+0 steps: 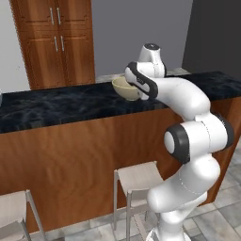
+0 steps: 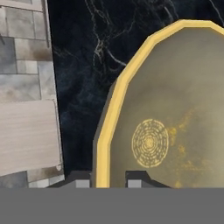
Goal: Pick up the bowls from the cabinet and place each bowl in front of a stool on the dining counter.
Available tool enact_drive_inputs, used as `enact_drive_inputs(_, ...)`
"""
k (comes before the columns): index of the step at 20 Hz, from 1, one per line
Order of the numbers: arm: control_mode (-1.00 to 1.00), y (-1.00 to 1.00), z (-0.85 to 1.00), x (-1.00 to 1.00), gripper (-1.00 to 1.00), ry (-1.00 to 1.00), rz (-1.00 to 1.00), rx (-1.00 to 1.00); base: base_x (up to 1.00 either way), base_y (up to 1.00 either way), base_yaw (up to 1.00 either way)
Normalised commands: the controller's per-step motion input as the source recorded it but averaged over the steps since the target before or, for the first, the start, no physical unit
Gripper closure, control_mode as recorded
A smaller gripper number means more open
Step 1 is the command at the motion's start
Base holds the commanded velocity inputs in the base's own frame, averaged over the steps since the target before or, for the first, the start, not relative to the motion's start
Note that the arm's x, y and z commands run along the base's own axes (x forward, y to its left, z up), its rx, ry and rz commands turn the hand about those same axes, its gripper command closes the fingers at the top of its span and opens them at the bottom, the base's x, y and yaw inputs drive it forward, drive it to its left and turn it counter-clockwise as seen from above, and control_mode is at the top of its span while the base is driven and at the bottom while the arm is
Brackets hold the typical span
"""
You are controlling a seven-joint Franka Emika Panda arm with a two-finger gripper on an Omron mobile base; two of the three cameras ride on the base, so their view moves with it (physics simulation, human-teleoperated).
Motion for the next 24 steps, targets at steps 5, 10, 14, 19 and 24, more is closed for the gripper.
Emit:
enact_drive_inputs(5, -1.00, 0.00, -0.29, 0.00, 1.00, 0.00, 0.00, 0.00, 0.00, 0.00, 0.00)
enact_drive_inputs(10, -1.00, 0.00, -0.39, 0.00, 1.00, 0.00, 0.00, 0.00, 0.00, 0.00, 0.00)
enact_drive_inputs(14, -1.00, 0.00, -0.09, 0.00, 1.00, 0.00, 0.00, 0.00, 0.00, 0.00, 0.00)
enact_drive_inputs(19, -1.00, 0.00, 0.00, 0.00, 1.00, 0.00, 0.00, 0.00, 0.00, 0.00, 0.00)
enact_drive_inputs(24, -1.00, 0.00, 0.00, 0.00, -1.00, 0.00, 0.00, 0.00, 0.00, 0.00, 0.00)
